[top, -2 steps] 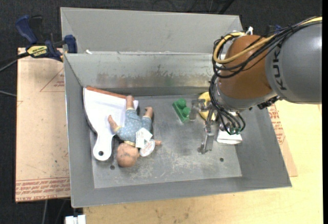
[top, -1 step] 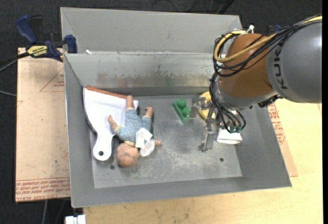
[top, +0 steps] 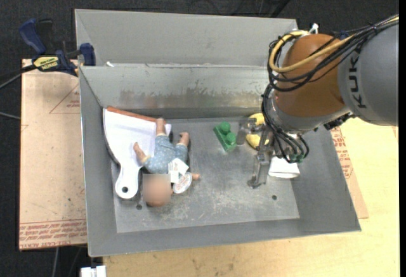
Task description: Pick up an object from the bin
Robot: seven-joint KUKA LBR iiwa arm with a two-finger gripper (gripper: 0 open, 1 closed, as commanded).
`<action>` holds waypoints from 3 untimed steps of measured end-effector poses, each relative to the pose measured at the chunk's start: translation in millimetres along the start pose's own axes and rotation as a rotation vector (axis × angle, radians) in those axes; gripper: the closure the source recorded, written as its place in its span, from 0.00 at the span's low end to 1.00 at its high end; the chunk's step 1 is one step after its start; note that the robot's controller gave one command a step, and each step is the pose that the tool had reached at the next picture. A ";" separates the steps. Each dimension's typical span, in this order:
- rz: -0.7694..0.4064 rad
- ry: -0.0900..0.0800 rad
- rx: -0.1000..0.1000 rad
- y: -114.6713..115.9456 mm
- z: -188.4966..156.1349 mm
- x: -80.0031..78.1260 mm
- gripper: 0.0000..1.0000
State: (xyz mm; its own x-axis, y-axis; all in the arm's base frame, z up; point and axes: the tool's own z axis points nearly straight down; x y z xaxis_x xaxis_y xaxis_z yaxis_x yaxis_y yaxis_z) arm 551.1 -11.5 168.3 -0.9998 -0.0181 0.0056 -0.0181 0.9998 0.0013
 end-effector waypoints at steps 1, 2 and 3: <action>-0.009 0.002 -0.001 1.3 -9.6 1.5 0.00; -0.143 0.004 0.002 1.3 -65.4 25.3 0.00; -0.227 -0.017 0.002 10.9 -55.3 26.1 0.00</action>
Offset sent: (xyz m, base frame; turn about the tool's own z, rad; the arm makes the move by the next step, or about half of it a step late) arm -0.0519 0.0306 0.1201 -0.2890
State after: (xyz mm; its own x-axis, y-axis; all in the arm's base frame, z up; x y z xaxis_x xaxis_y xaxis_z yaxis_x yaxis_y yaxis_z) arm 525.2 -1.1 223.7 -0.9701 -0.2426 -0.0116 -0.2426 0.9701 -0.0010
